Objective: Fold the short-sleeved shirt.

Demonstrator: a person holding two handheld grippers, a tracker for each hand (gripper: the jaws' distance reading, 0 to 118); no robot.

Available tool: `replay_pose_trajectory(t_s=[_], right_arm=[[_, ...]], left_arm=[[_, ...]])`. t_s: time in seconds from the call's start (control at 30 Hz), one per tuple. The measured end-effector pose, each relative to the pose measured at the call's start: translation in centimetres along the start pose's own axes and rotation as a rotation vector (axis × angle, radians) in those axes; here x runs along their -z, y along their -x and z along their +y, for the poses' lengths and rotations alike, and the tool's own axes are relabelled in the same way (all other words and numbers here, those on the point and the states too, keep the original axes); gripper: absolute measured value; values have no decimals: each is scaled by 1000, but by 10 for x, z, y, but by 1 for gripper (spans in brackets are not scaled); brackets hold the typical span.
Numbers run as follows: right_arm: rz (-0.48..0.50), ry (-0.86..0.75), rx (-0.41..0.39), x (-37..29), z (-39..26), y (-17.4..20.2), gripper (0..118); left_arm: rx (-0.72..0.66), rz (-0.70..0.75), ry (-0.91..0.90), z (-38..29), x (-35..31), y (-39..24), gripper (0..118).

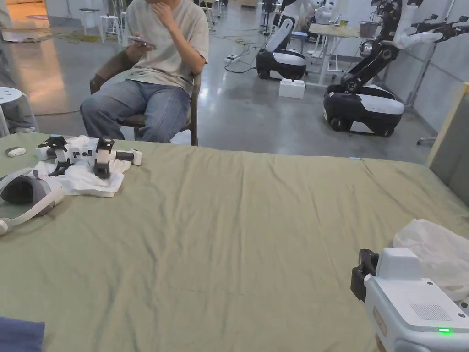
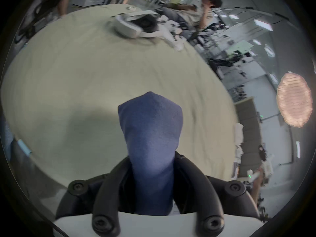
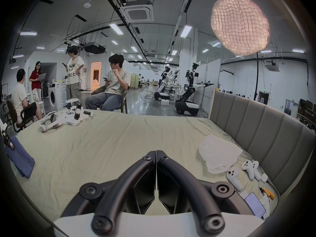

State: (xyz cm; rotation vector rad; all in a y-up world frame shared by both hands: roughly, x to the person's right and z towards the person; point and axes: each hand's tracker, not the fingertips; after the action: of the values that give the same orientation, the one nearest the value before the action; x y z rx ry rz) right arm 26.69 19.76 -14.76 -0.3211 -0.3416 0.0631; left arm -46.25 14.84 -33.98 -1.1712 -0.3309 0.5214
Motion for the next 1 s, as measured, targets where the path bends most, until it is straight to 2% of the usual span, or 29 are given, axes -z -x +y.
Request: replay_pose_trajectory(t_s=[0.03, 0.1, 0.17, 0.33, 0.4, 0.6, 0.8, 0.97, 1.0], right_arm=[[1, 6, 2, 0, -2, 0, 0], [5, 14, 3, 1, -5, 1, 0], [9, 27, 3, 3, -7, 3, 0], [29, 39, 3, 6, -10, 8, 0], [37, 42, 2, 7, -10, 10, 0], [59, 39, 12, 5, -13, 17, 0], [76, 47, 29, 5, -24, 23, 0], [82, 43, 45, 5, -23, 28, 0], [81, 36, 48, 4, -21, 29, 0]], left_arm=[[-41, 94, -12, -3, -4, 1, 45], [-29, 166, -52, -7, -11, 1, 66], [-16, 234, -77, -1, -18, 8, 72], [133, 380, -160, 4, -36, -8, 72], [176, 387, -178, 2, -38, -22, 72], [299, 224, -191, -24, -1, -60, 71], [436, 92, -322, -68, 58, -115, 70], [486, 116, -487, -101, 94, -180, 67], [508, 150, -538, -107, 99, -196, 64]])
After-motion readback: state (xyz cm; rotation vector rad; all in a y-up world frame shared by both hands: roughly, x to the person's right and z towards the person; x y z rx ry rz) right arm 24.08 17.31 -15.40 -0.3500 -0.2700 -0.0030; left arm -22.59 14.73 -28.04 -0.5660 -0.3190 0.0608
